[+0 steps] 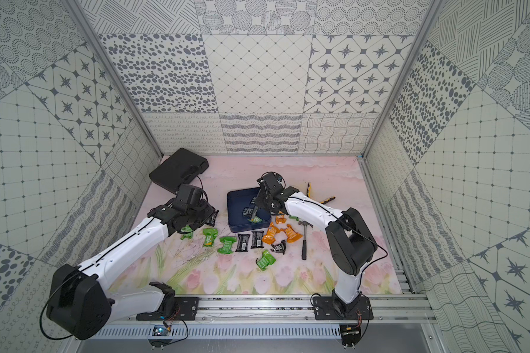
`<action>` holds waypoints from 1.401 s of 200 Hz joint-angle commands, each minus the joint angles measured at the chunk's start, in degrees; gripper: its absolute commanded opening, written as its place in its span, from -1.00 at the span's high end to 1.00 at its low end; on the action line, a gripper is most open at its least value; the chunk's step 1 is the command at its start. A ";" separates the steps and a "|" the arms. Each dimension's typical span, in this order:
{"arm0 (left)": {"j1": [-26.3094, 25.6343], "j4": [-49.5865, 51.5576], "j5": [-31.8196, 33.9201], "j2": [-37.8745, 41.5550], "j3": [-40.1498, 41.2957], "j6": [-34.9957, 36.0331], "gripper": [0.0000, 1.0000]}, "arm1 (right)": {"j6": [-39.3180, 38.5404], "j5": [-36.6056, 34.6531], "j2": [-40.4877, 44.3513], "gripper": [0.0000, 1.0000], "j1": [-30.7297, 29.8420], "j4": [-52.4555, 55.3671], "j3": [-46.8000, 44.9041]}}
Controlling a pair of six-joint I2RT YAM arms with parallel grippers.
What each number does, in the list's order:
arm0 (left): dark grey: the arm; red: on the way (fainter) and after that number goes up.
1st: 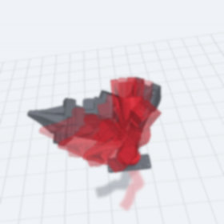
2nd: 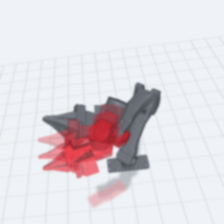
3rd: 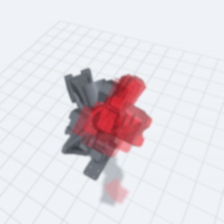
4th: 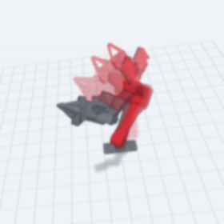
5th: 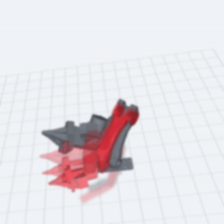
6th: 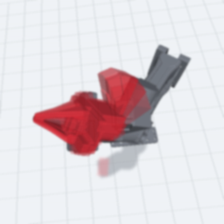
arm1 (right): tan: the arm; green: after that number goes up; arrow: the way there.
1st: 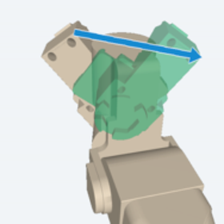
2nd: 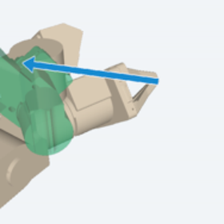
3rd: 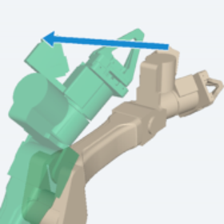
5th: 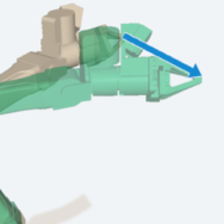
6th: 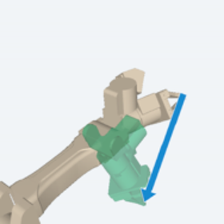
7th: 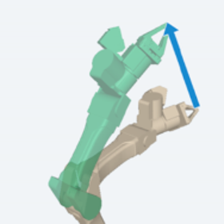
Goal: Take the cookies out of the storage box
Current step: Pick up the cookie from the storage box, then place the cookie at the center of the board.
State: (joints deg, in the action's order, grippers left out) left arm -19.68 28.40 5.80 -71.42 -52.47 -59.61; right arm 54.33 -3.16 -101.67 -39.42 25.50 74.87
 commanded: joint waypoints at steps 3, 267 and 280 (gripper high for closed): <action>0.43 -1.34 1.17 1.87 0.98 2.92 0.07 | -1.59 -1.70 1.03 1.00 -0.60 0.53 -0.81; 0.97 -2.41 6.68 14.46 11.02 7.45 0.00 | -7.16 7.32 4.40 0.98 -24.05 1.27 -17.67; 1.00 -3.26 7.01 14.99 10.98 8.36 -0.01 | -6.78 6.62 4.50 0.82 -24.19 1.06 -17.82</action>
State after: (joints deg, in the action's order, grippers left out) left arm -18.96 27.16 9.52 -57.36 -41.19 -55.31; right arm 46.37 5.48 -96.51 -63.29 29.47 57.56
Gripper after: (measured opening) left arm 0.500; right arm 0.059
